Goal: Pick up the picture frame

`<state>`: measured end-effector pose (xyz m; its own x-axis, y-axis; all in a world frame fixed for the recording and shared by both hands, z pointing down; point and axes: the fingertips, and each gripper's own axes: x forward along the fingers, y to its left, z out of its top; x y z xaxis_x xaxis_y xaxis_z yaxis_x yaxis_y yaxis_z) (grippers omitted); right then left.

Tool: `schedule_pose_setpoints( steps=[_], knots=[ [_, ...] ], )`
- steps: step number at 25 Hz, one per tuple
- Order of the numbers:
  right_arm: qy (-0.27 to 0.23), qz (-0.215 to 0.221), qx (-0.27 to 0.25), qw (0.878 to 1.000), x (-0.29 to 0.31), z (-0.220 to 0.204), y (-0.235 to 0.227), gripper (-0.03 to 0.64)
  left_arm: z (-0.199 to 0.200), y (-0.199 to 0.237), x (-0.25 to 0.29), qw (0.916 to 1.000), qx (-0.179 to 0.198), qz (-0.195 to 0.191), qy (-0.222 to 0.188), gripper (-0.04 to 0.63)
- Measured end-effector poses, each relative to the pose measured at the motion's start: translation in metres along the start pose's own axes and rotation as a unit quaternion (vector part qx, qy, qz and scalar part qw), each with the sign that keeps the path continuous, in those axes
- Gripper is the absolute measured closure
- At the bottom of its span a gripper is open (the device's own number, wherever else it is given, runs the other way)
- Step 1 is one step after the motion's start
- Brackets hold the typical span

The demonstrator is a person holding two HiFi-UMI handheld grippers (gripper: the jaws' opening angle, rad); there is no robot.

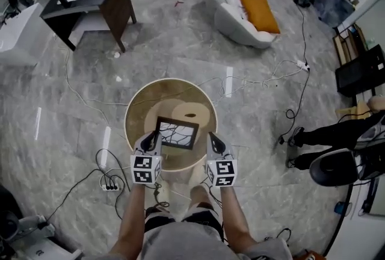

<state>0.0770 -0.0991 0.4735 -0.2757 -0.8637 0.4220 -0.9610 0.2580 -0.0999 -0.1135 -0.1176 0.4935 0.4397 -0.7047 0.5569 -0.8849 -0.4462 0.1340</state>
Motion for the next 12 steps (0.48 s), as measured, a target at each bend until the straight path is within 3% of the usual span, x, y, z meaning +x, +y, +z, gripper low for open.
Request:
schedule_pose_setpoints(
  steps=[12],
  knots=[
    [-0.082,-0.024,-0.020,0.996,-0.112,0.083,0.039,0.618,0.076,-0.022,-0.118,0.9949,0.021,0.012,-0.098,0.518]
  ],
)
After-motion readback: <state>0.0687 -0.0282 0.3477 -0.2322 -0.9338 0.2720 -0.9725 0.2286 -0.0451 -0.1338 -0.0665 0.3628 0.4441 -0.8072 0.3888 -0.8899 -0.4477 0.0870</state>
